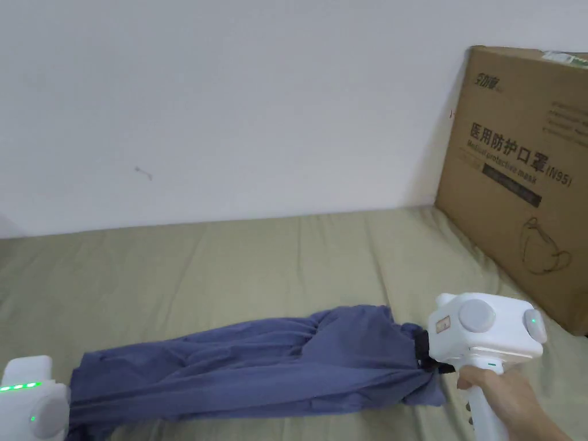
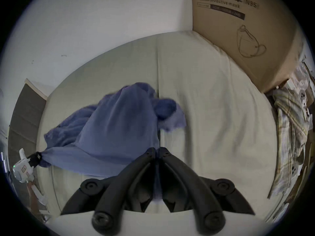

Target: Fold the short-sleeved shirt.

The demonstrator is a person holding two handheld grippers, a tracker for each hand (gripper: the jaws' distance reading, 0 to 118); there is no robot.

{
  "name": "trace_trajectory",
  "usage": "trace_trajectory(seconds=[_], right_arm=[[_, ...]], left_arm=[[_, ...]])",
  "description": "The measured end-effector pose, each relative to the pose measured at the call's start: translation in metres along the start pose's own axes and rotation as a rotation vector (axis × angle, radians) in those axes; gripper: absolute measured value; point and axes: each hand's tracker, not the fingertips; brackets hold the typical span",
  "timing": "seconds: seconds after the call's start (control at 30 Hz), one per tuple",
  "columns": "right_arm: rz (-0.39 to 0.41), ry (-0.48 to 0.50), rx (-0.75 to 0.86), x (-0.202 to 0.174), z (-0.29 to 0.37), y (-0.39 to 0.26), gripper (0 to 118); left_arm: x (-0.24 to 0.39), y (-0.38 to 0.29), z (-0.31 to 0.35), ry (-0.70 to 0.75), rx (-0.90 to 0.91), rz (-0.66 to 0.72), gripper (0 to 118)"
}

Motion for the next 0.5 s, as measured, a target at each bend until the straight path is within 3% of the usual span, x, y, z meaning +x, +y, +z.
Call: trace_trajectory(seconds=[0.5], right_arm=[[0.009, 0.047, -0.061, 0.054, 0.119, -0.217, 3]], left_arm=[[-0.074, -0.186, 0.15, -0.03, -0.002, -0.06, 2]])
